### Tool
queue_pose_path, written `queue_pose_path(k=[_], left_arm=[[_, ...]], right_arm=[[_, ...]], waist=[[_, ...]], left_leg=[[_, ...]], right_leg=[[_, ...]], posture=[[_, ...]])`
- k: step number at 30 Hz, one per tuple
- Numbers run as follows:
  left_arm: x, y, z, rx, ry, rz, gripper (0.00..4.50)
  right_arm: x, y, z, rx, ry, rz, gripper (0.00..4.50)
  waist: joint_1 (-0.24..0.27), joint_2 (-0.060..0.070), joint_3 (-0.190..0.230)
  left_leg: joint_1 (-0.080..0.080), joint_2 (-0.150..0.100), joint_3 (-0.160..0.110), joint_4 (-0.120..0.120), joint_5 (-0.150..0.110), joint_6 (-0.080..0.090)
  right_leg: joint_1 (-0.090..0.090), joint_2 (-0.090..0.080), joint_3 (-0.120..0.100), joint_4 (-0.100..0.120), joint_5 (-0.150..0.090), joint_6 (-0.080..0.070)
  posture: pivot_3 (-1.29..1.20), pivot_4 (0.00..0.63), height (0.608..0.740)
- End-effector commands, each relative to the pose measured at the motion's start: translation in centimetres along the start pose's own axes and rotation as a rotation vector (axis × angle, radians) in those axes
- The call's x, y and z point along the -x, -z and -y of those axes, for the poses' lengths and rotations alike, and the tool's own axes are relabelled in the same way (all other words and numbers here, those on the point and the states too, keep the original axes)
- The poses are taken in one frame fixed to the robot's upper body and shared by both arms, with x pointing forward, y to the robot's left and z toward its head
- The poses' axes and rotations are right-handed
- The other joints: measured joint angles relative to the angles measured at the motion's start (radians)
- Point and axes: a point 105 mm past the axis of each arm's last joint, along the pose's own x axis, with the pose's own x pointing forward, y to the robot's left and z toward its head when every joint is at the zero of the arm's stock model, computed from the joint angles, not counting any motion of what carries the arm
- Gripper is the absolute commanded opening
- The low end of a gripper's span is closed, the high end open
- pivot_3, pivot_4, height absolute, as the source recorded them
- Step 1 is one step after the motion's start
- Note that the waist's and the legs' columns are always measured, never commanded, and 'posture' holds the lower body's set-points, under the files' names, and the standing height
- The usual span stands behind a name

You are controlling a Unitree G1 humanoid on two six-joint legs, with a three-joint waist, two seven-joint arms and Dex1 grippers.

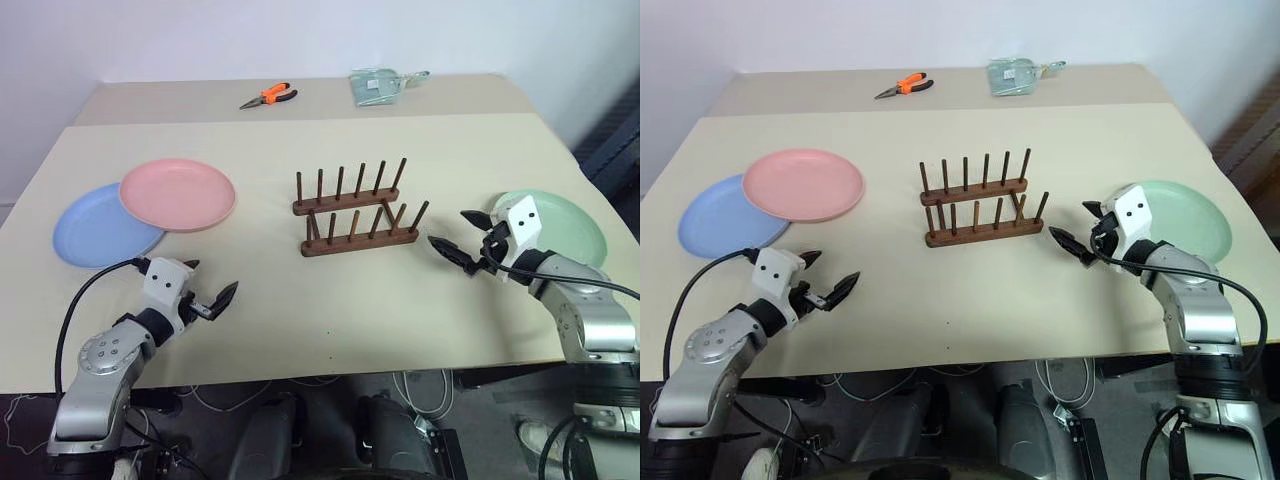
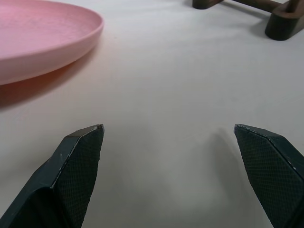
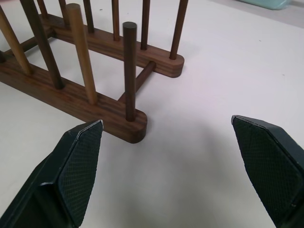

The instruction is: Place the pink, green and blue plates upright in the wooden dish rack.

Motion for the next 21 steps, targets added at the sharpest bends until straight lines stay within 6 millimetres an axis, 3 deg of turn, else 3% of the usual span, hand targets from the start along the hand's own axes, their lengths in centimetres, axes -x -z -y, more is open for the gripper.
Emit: queue_pose_path(k=[1, 8, 14, 21], left_arm=[[-0.3, -0.9, 0.9, -0.022, 0.031, 0.032, 4.5], [-1.6, -1.8, 2.0, 0.004, 0.094, 0.065, 4.5], [-3.8, -2.4, 4.0, -0.016, 0.262, 0.061, 4.5], [-10.2, -3.0, 6.9, -0.125, 0.508, 0.019, 4.5]], right_arm=[[-0.5, -1.5, -0.1, 0.056, 0.019, 0.059, 4.41], [-0.8, -1.2, -0.1, 0.068, 0.014, 0.041, 4.41], [-0.3, -1.2, -1.2, 0.068, 0.0, 0.034, 4.46], [1.0, -0.4, -2.5, 0.094, 0.086, 0.023, 4.46]], waist=[[0.0, 0.0, 0.0], [0.005, 0.0, 0.0], [0.019, 0.0, 0.0], [0.035, 0.0, 0.0]], left_leg=[[0.0, 0.0, 0.0, 0.0, 0.0, 0.0], [0.0, 0.0, 0.0, 0.0, 0.0, 0.0], [0.0, 0.0, 0.0, 0.0, 0.0, 0.001], [0.0, -0.001, 0.0, 0.001, 0.0, 0.001]], right_leg=[[0.0, 0.0, 0.0, 0.0, 0.0, 0.0], [0.0, 0.0, 0.0, 0.0, 0.0, 0.0], [0.0, 0.0, 0.0, 0.0, 0.001, 0.002], [0.001, 0.001, -0.001, 0.0, 0.001, 0.002]], posture=[[0.0, 0.15, 0.74], [0.0, 0.15, 0.74], [0.0, 0.15, 0.74], [0.0, 0.15, 0.74]])
